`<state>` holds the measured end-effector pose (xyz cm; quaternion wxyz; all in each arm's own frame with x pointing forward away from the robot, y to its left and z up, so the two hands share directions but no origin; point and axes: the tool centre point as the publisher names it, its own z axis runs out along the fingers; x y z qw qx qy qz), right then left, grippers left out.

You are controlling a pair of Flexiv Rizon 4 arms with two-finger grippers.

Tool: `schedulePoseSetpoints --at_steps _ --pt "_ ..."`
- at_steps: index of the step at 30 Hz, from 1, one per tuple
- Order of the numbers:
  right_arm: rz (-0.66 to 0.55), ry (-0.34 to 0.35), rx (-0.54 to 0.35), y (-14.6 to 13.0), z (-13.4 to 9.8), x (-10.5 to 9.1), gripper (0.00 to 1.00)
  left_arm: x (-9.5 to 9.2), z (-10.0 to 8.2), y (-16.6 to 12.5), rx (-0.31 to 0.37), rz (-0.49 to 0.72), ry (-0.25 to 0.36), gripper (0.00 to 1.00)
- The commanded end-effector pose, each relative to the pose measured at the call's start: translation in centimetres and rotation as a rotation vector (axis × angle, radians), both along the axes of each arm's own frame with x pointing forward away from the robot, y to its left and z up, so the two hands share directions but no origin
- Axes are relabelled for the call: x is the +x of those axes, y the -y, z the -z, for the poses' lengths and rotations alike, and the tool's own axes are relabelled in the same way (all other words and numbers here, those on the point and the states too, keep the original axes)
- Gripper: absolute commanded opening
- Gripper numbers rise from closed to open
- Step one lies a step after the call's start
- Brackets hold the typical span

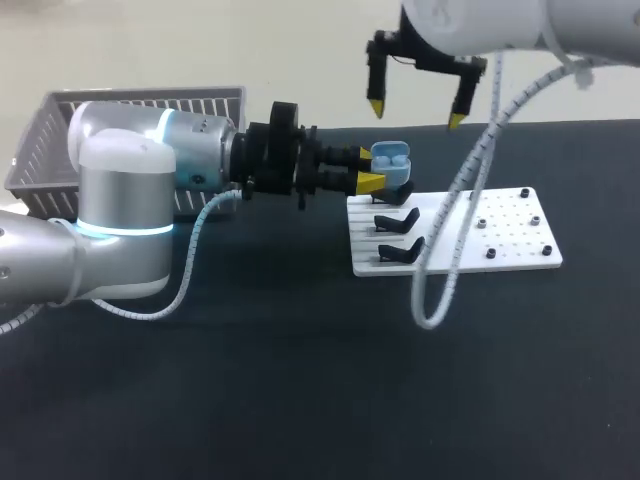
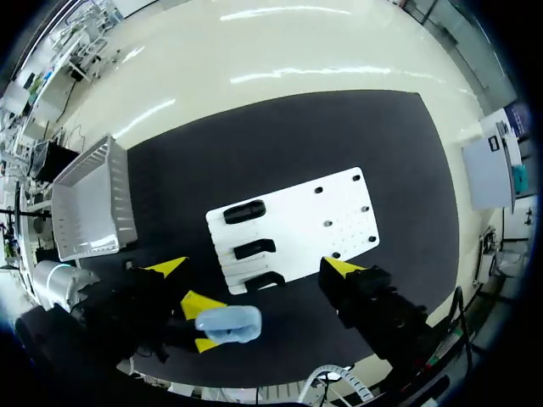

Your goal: Pick up each earbud case from the left stands, insert the matching earbuds, close the lid, and place the case in the box.

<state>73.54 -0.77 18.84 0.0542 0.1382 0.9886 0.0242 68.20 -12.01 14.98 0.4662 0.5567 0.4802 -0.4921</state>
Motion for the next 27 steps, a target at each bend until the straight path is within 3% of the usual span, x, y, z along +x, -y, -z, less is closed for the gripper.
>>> schedulePoseSetpoints --at_steps 1,12,27 --pt "0.010 0.025 0.012 0.9 1.3 -0.3 1.00 -0.2 0.1 0.0 -0.004 -0.006 0.004 0.00" --pt "0.022 -0.036 0.003 1.8 2.4 -1.5 1.00 -0.2 0.1 0.0 -0.004 -0.006 0.004 0.00" --pt "0.002 -0.061 0.016 1.1 1.7 -4.9 1.00 -0.2 0.1 0.0 -0.004 -0.006 0.004 0.00"
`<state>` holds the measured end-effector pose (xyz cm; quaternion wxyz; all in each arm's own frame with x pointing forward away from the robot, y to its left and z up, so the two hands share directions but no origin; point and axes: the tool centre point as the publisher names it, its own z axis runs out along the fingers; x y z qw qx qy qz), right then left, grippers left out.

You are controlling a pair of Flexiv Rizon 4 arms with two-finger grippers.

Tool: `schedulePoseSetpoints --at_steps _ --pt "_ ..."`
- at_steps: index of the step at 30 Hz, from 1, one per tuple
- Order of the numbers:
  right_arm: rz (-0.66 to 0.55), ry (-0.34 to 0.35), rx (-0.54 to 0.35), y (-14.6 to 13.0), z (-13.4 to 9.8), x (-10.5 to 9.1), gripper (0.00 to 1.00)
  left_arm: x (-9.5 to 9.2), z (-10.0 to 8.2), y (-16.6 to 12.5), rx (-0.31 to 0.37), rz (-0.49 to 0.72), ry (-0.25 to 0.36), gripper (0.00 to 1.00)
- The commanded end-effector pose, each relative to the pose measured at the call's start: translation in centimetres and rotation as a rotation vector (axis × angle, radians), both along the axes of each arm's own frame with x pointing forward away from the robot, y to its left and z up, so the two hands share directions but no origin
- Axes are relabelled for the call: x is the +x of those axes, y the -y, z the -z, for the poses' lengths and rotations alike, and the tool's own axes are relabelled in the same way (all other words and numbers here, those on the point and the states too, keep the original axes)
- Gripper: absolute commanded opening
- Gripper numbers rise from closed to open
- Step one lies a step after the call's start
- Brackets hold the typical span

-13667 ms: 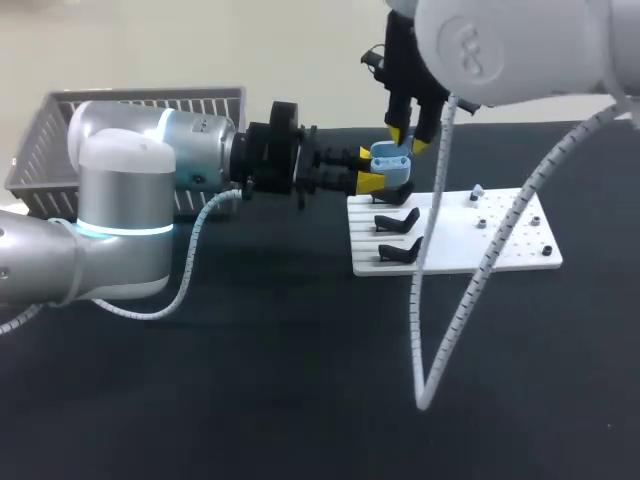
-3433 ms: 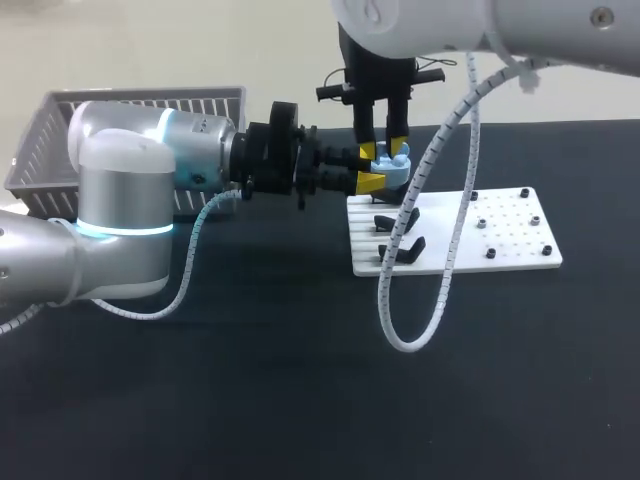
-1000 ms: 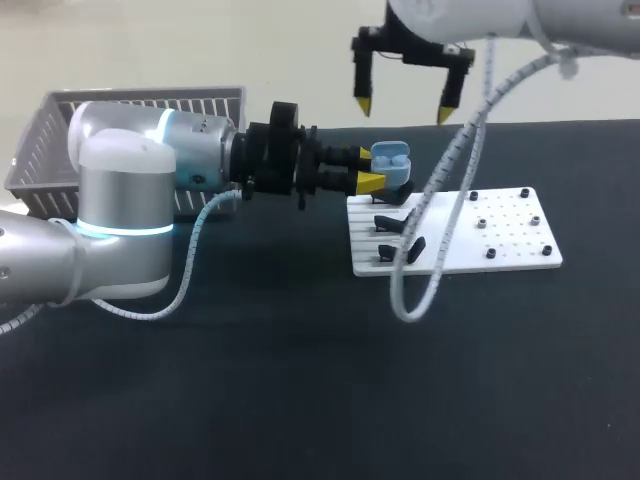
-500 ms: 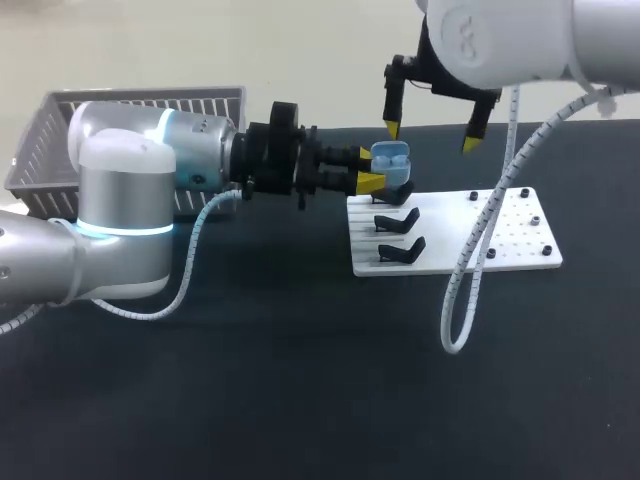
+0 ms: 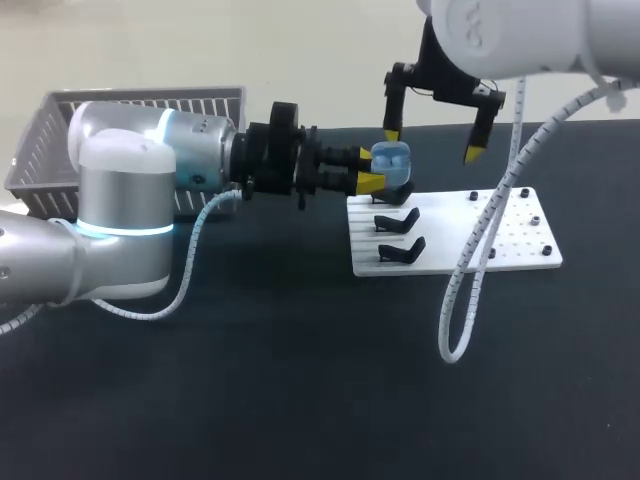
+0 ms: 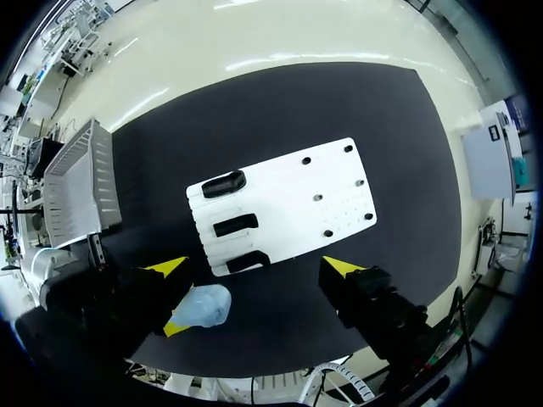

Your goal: Pick up each earbud case from the left stands, insert the matching earbuds, close the lid, and place the case in the box.

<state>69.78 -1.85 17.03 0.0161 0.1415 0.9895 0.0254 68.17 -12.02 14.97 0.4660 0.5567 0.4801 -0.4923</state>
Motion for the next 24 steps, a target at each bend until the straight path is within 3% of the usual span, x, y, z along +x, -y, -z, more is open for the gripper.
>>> schedulePoseSetpoints --at_steps 1,8,12,17,24 --pt "-0.004 0.015 0.004 -0.1 -0.2 -1.3 1.00 -0.1 0.1 0.0 -0.004 -0.006 0.004 0.00" --pt "-0.005 0.044 0.015 0.0 -0.5 -1.9 1.00 -0.1 0.1 0.0 -0.004 -0.006 0.004 0.00" --pt "-0.003 0.146 0.060 0.8 -2.1 -2.2 1.00 -0.1 0.1 0.0 -0.004 -0.006 0.004 0.00" --pt "-0.065 0.315 0.060 1.9 -5.0 -4.4 1.00 -0.1 0.1 0.0 -0.004 -0.006 0.004 0.00" --pt "-0.088 0.376 0.133 2.2 -5.8 -7.6 1.00 -0.1 0.1 0.0 -0.004 -0.006 0.004 0.00"
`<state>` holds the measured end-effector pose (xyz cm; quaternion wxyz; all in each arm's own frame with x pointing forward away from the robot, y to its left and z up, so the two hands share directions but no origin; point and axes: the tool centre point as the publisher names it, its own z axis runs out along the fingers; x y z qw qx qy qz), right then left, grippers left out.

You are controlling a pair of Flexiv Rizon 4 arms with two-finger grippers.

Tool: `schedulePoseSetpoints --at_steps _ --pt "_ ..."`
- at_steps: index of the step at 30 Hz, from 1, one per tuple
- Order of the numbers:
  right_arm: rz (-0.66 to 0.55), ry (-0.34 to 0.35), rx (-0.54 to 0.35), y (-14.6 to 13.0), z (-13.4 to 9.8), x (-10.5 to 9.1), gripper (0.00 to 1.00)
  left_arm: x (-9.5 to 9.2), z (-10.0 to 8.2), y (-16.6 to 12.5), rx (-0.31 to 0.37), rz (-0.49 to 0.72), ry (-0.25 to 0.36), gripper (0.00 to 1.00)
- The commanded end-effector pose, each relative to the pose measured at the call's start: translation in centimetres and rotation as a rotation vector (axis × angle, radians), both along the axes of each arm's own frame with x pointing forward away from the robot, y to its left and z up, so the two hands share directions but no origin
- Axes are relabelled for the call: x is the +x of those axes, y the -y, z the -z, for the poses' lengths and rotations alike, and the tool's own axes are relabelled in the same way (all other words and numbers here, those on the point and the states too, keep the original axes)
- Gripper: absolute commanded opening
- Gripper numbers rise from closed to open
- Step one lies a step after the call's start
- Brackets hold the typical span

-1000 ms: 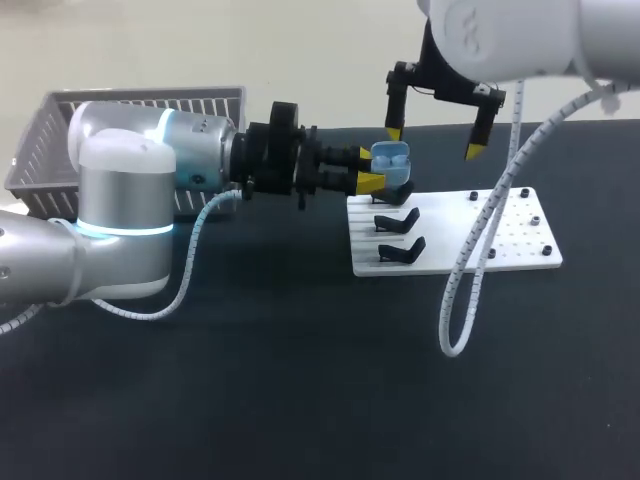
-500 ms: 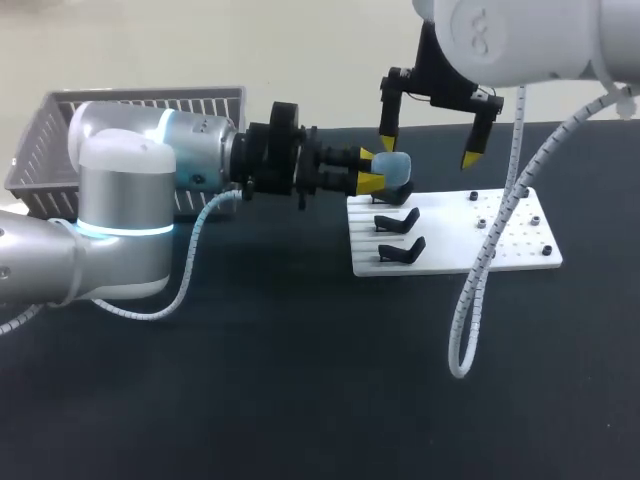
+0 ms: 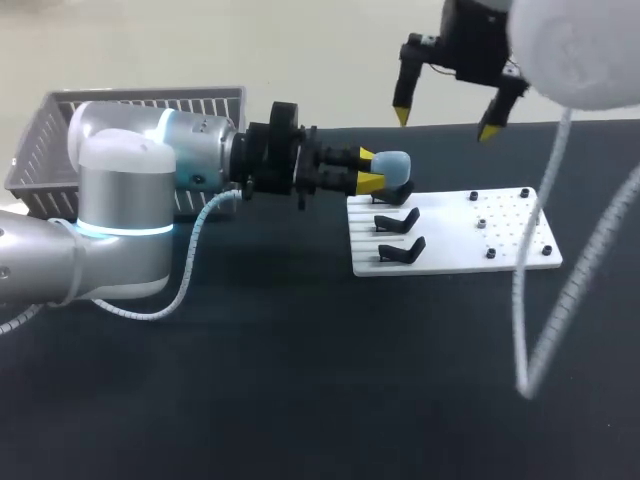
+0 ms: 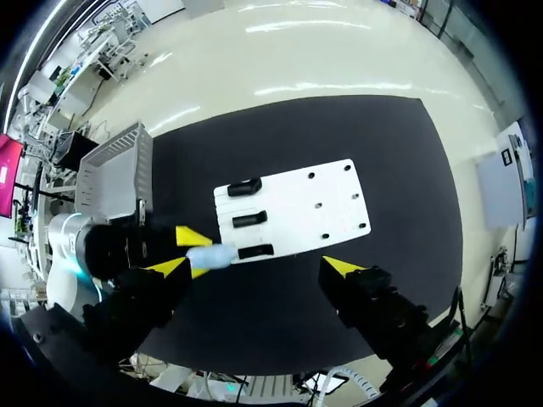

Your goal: Pick up each earbud case from the left stands, insert the matching earbuds, close the lid, and place the case in the box.

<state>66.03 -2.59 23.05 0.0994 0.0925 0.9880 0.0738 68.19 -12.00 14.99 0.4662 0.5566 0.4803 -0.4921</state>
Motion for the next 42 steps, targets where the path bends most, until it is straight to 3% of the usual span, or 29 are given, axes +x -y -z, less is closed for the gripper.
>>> schedulePoseSetpoints --at_steps 1,5,7,11,13,17,21,23,24,26,27,29,31,32,40,41,42 --pt "0.001 0.200 0.078 1.3 0.1 -4.3 1.00 -0.2 0.1 0.0 -0.004 -0.006 0.004 0.00" --pt "-0.021 0.232 0.122 0.7 -0.8 -5.5 1.00 -0.6 -0.6 -0.7 -0.006 -0.045 -0.001 0.00" --pt "-0.033 0.235 0.163 0.4 -1.4 -5.8 1.00 -0.9 -1.4 -1.7 0.007 -0.103 0.007 0.00" --pt "-0.033 0.235 0.163 0.4 -1.4 -5.8 1.00 -0.9 -3.2 -4.3 0.013 -0.247 0.007 0.00" --pt "-0.033 0.235 0.163 0.4 -1.4 -5.8 1.00 -0.7 -4.6 -6.0 0.026 -0.315 0.043 0.00" --pt "-0.033 0.235 0.163 0.4 -1.4 -5.8 1.00 0.7 -7.1 -9.9 0.062 -0.449 0.123 0.00" --pt "-0.033 0.235 0.163 0.4 -1.4 -5.8 1.00 3.4 -8.0 -14.6 0.129 -0.601 0.167 0.00" --pt "-0.033 0.235 0.163 0.4 -1.4 -5.8 1.00 5.0 -7.9 -17.1 0.154 -0.679 0.171 0.00" --pt "-0.033 0.235 0.163 0.4 -1.4 -5.8 1.00 6.0 -7.7 -18.5 0.197 -0.717 0.205 0.00" --pt "-0.033 0.235 0.163 0.4 -1.4 -5.8 1.00 7.9 -6.6 -21.2 0.229 -0.796 0.152 0.00" --pt "-0.033 0.235 0.163 0.4 -1.4 -5.8 1.00 8.9 -6.1 -22.4 0.271 -0.805 0.167 0.00" --pt "-0.033 0.235 0.163 0.4 -1.4 -5.8 1.00 10.9 -4.6 -25.3 0.307 -0.865 0.122 0.00" --pt "-0.033 0.235 0.163 0.4 -1.4 -5.8 1.00 12.3 -3.6 -27.1 0.327 -0.901 0.130 0.00" --pt "-0.033 0.235 0.163 0.4 -1.4 -5.8 1.00 13.0 -3.2 -28.2 0.379 -0.933 0.136 0.00" --pt "-0.033 0.235 0.163 0.4 -1.4 -5.8 1.00 17.0 -1.1 -31.1 0.385 -0.881 0.096 0.00" --pt "-0.033 0.235 0.163 0.4 -1.4 -5.8 1.00 17.2 -1.0 -31.1 0.392 -0.876 0.102 0.15" --pt "-0.033 0.235 0.163 0.4 -1.4 -5.8 1.00 17.3 -0.9 -31.0 0.394 -0.866 0.097 0.92"
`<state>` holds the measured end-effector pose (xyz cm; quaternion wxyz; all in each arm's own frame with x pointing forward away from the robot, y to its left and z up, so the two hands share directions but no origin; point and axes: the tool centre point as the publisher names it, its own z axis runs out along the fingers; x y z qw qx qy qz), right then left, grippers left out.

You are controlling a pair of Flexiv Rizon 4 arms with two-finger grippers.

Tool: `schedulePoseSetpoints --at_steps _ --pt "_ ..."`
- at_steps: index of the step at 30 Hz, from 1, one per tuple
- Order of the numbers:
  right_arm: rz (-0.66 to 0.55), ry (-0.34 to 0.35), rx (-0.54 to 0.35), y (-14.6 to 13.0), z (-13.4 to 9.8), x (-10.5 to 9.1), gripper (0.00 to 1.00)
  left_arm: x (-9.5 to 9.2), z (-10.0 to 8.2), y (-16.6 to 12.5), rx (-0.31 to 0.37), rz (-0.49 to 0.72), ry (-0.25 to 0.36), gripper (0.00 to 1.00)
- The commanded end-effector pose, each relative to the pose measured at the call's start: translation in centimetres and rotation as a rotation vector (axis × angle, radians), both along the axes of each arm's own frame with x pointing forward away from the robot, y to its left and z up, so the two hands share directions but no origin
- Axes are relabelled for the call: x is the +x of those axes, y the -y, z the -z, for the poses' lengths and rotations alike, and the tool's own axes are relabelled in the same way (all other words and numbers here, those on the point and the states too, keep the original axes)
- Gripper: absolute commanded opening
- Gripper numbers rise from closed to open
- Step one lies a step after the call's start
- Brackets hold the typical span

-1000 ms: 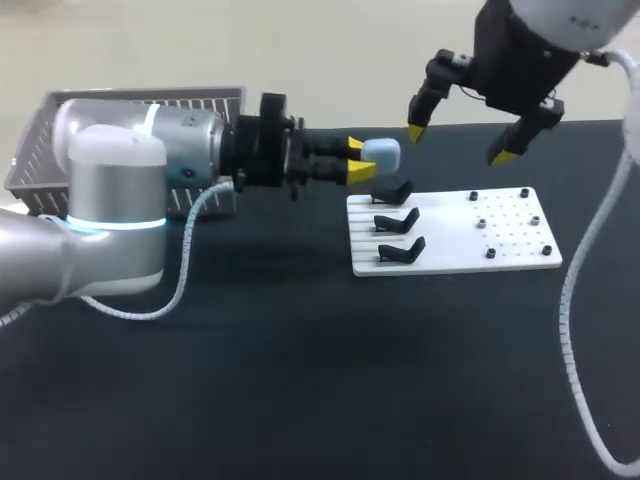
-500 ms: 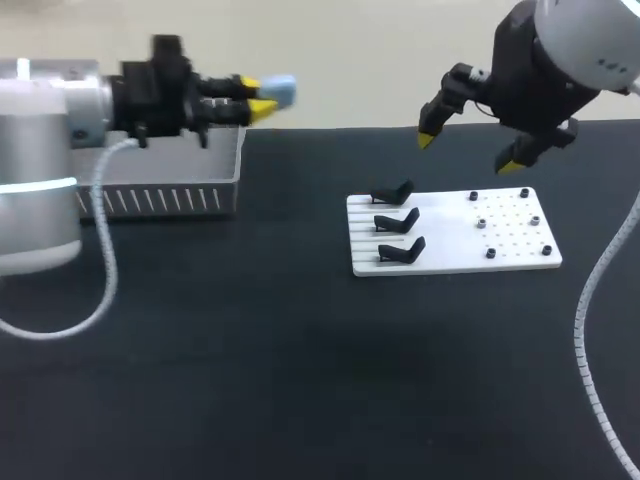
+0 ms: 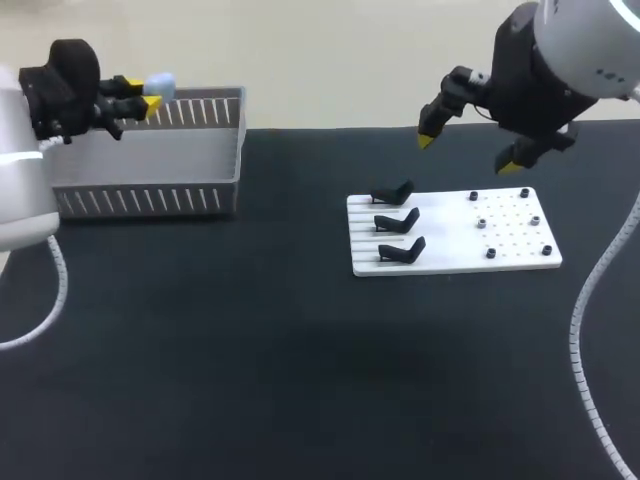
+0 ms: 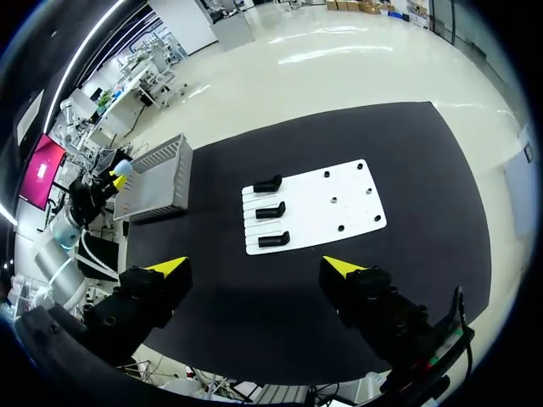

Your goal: Pick up each earbud case from the left stands, insert the matching earbuds, close the lid, and place the case in the box.

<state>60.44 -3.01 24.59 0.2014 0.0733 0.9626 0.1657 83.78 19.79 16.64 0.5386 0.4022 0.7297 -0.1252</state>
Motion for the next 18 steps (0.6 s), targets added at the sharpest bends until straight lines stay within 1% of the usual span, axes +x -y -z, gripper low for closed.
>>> schedulePoseSetpoints --at_steps 1,5,18 --pt "0.004 0.008 0.001 0.0 0.1 -0.2 1.00 1.7 0.7 0.8 0.004 0.011 -0.006 1.00" --pt "0.004 0.008 0.001 0.0 0.1 -0.2 1.00 0.9 0.6 2.4 -0.037 0.114 0.017 1.00" --pt "0.004 0.008 0.001 0.0 0.1 -0.2 1.00 0.9 0.6 2.4 -0.037 0.114 0.017 1.00"
